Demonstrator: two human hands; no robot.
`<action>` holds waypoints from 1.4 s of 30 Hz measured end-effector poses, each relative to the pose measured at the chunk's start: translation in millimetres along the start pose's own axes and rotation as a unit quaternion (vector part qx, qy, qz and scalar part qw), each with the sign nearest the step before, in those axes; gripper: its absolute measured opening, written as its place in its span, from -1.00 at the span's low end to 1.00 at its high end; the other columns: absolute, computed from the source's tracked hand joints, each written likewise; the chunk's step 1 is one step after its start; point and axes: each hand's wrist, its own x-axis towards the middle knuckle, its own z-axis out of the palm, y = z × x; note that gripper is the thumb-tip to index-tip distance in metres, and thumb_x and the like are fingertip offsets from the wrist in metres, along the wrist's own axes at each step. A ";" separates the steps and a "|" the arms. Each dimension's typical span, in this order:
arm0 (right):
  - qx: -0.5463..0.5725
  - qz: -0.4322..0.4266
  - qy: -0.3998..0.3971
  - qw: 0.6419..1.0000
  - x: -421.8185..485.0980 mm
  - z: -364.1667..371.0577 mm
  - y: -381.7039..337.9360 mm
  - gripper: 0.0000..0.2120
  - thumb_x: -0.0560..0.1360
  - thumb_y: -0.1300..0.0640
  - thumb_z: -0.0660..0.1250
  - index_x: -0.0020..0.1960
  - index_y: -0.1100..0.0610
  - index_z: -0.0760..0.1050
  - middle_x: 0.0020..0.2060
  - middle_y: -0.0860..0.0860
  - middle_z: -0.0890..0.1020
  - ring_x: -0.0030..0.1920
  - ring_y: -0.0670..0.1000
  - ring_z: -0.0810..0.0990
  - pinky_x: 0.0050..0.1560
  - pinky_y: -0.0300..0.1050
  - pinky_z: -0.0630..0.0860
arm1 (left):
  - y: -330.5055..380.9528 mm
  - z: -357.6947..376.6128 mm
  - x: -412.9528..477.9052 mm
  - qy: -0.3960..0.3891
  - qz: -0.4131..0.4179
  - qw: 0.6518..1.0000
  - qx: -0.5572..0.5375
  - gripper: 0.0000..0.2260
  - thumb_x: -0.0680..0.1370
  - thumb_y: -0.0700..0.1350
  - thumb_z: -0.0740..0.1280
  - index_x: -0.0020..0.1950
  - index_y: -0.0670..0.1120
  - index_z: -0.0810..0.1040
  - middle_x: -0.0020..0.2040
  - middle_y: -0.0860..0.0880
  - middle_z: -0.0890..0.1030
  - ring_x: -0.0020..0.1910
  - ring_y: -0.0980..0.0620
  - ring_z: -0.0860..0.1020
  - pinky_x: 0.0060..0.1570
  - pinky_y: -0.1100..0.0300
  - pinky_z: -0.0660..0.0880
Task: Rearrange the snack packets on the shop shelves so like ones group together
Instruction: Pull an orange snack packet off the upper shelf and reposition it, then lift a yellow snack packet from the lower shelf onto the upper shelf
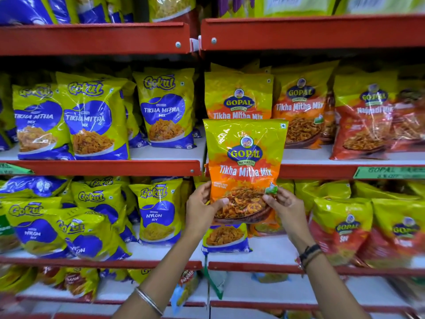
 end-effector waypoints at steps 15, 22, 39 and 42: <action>-0.038 -0.160 0.087 0.983 105.0 -116.2 -76.7 -0.68 0.45 0.41 0.32 0.17 0.20 0.50 -0.42 -0.36 0.62 -0.31 -0.36 0.56 -0.20 -0.46 0.49 | 92.3 142.9 72.7 -0.046 0.159 0.986 -0.002 -0.45 0.37 -0.23 0.47 0.31 -0.14 0.36 0.18 -0.10 0.59 0.14 0.03 0.55 0.15 0.13 0.48; -0.071 -0.155 0.076 0.982 148.7 -138.2 -52.5 -0.72 0.47 0.27 0.36 0.18 0.14 0.49 -0.07 -0.05 0.63 -0.14 -0.35 0.59 -0.03 -0.35 0.50 | 79.0 185.4 102.6 -0.054 0.139 0.988 0.047 -0.43 0.45 -0.12 0.41 0.40 -0.10 0.26 0.36 -0.16 0.46 0.35 -0.11 0.42 0.34 -0.12 0.38; -0.069 -0.194 0.167 0.964 64.5 -74.0 11.6 -0.77 0.50 0.23 0.34 0.15 0.14 0.46 0.02 -0.02 0.56 0.05 -0.22 0.53 0.13 -0.41 0.41 | 2.6 125.0 42.7 0.118 0.269 0.956 0.028 -0.78 0.55 -0.23 0.22 0.20 -0.11 0.45 0.16 -0.04 0.53 0.18 0.03 0.51 0.17 0.11 0.49; -0.062 -0.100 0.071 0.991 37.4 -43.5 65.4 -0.77 0.47 0.28 0.36 0.11 0.14 0.47 -0.03 0.01 0.59 -0.05 -0.28 0.57 -0.02 -0.43 0.46 | -49.9 96.5 29.3 0.168 0.225 0.958 0.053 -0.76 0.53 -0.22 0.21 0.19 -0.04 0.41 0.14 -0.05 0.50 0.17 0.08 0.47 0.19 0.06 0.44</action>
